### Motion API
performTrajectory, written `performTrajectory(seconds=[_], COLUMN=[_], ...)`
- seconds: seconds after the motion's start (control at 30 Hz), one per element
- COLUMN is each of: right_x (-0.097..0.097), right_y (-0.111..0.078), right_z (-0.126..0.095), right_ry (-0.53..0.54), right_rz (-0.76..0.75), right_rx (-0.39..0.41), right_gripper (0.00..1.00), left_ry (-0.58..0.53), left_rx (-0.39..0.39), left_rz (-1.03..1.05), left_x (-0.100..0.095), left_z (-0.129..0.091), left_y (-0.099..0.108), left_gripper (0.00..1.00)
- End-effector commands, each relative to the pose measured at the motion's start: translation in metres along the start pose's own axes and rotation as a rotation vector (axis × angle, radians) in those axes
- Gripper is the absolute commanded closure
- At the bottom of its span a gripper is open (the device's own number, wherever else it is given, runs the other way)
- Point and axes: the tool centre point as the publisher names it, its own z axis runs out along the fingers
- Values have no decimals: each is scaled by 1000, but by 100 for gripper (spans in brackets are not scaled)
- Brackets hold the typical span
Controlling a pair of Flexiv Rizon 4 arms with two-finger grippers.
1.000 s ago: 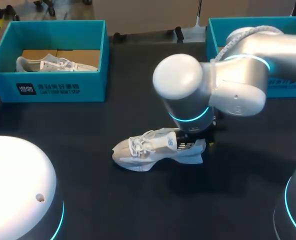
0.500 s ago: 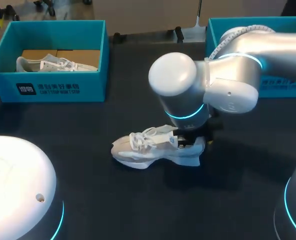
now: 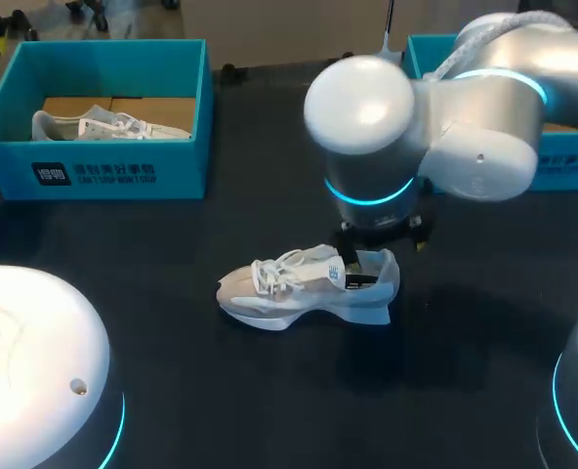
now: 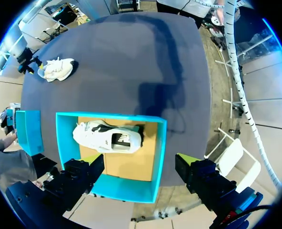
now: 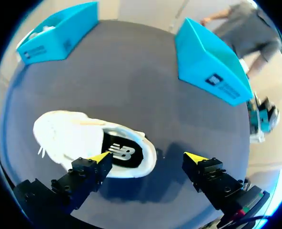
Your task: Take the shoe out of the shoebox, open the shoe tongue, remove and reinsert the insole, then place the shoe into the shoebox
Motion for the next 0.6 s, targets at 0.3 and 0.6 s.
performTrajectory(seconds=[0.3, 0.6], right_x=[-8, -8], right_y=[1, 1], right_z=[-31, -31], right_ry=[-45, -45], right_rz=[-368, -368], right_rx=[-53, -53], right_gripper=[0, 0], left_ry=[3, 3], left_rx=[-3, -3], left_rz=[0, 0], left_x=[0, 0], left_z=[0, 0], left_y=[-1, -1], left_gripper=[0, 0])
